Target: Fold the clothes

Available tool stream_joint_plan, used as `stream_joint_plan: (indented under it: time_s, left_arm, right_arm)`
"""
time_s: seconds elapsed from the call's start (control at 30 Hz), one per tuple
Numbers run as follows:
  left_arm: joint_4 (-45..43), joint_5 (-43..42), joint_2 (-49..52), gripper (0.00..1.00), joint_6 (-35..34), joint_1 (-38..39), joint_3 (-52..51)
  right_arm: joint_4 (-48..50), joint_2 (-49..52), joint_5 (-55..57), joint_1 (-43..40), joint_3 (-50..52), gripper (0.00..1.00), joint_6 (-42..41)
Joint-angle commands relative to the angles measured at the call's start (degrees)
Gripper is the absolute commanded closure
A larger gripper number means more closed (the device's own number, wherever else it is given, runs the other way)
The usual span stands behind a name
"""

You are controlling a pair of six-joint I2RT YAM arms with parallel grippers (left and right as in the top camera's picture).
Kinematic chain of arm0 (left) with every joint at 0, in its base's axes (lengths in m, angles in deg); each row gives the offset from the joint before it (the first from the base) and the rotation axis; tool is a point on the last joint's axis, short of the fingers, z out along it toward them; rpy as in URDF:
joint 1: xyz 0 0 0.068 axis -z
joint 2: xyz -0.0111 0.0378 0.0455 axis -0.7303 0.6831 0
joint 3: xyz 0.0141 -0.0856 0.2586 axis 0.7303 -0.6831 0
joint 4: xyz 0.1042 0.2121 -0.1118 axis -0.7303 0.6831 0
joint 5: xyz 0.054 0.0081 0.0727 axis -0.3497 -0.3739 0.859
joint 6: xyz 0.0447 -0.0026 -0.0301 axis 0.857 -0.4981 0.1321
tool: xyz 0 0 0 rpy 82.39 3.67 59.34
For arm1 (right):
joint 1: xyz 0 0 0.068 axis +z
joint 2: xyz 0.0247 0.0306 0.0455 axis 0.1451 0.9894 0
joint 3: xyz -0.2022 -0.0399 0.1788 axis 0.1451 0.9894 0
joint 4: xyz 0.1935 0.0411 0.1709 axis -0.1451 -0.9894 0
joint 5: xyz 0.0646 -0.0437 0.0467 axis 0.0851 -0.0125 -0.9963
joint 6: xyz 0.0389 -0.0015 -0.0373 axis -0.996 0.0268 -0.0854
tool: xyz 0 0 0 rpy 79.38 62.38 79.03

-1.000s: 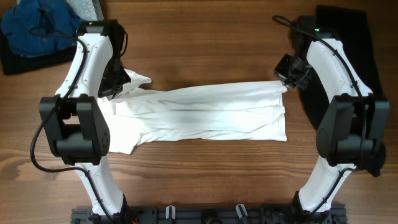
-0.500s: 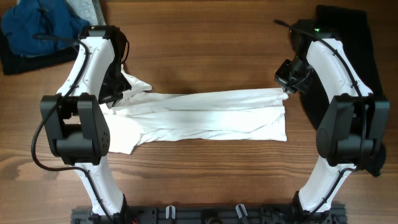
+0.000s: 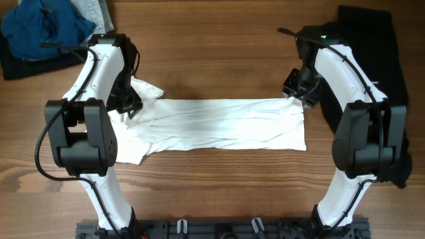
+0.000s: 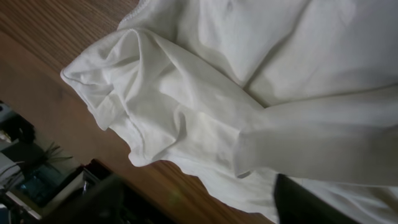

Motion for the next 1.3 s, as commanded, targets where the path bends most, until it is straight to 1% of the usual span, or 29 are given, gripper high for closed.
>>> stream_joint_plan:
  time_s: [0.0, 0.17, 0.33, 0.4, 0.47, 0.53, 0.57, 0.6, 0.67, 0.8, 0.93, 1.07, 1.13, 1.27]
  left_arm:
    - [-0.2, 0.94, -1.53, 0.0, 0.04, -0.48, -0.37]
    - [-3.63, 0.92, -1.55, 0.0, 0.76, -0.48, -0.07]
    - [-4.63, -0.26, -1.55, 0.0, 2.27, -0.48, 2.78]
    - [-5.49, -4.04, -1.55, 0.02, 6.6, -0.44, 4.15]
    - [-7.96, -11.93, -1.57, 0.05, 13.53, -0.44, 5.35]
    - [-10.95, -20.98, -1.57, 0.13, 18.38, -0.42, 5.35]
    - [-11.76, -23.71, -1.57, 0.17, 19.85, -0.35, 5.33]
    - [-12.92, -26.58, -1.53, 0.18, 21.73, -0.09, 5.31]
    - [-14.75, -26.45, -1.46, 0.17, 22.75, 0.72, 5.27]
    - [-15.91, -25.62, -0.96, 0.1, 24.3, 2.34, 5.27]
    - [-16.39, -25.4, 0.37, 0.11, 25.64, 4.11, 5.27]
    - [-18.23, -20.2, 2.78, 0.12, 25.92, 5.68, 5.27]
    - [-19.19, -17.99, 4.02, 0.11, 29.66, 6.36, 5.27]
    - [-20.22, -15.96, 5.07, 0.1, 32.96, 6.95, 5.27]
  right_arm:
    - [0.72, -1.57, 1.25, -0.09, 0.83, 0.0, 2.47]
    - [2.97, -1.6, 1.22, -0.09, 0.83, 0.0, 3.08]
    - [4.28, -1.6, 1.18, -0.07, 0.83, 0.0, 3.26]
    - [4.5, -1.57, 1.11, 0.02, 0.83, 0.0, 3.3]
    - [4.9, -1.6, 0.98, -0.15, 0.83, 0.0, 4.24]
    - [5.33, -1.57, 1.01, -0.13, 0.83, 0.0, 4.85]
    - [5.4, -1.57, 0.96, -0.11, 0.83, 0.0, 4.79]
    - [5.44, -1.57, 0.96, -0.09, 0.83, 0.0, 4.76]
    - [5.6, -1.57, 0.96, -0.09, 0.83, 0.0, 4.74]
    - [6.1, -1.57, 0.96, -0.07, 0.83, 0.0, 4.76]
    - [6.45, -1.6, 0.96, -0.09, 0.83, 0.0, 4.79]
    - [7.06, -1.57, 0.68, -0.09, 0.83, 0.0, 5.05]
    - [7.32, -1.57, -0.22, -0.02, 0.83, 0.0, 5.97]
    - [7.52, -1.57, -0.52, -0.02, 0.83, 0.0, 6.08]
